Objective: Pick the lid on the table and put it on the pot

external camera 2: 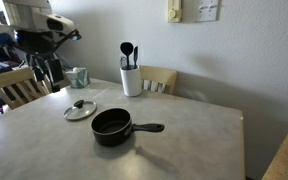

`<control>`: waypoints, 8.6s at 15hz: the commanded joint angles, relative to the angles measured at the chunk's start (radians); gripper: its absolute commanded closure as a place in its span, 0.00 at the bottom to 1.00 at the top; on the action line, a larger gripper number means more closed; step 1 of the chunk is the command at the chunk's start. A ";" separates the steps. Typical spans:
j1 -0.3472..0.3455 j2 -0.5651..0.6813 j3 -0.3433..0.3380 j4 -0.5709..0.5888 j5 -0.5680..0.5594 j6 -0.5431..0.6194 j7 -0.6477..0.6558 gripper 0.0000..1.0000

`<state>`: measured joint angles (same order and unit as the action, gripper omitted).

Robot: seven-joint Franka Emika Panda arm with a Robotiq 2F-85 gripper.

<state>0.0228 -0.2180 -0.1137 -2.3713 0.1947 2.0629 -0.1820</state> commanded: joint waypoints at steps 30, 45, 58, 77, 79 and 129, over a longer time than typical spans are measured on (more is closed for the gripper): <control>0.113 0.637 0.216 0.474 -0.083 0.116 0.184 0.00; 0.163 0.912 0.229 0.742 -0.214 0.129 0.182 0.00; 0.268 0.912 0.268 0.735 -0.230 0.126 0.220 0.00; 0.106 0.892 0.232 0.738 -0.215 0.104 0.077 0.00; 0.092 0.885 0.255 0.741 -0.180 0.096 0.043 0.00; 0.196 0.953 0.204 0.730 -0.263 0.172 0.217 0.56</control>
<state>0.2204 0.7203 0.0919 -1.6568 -0.0642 2.2318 0.0253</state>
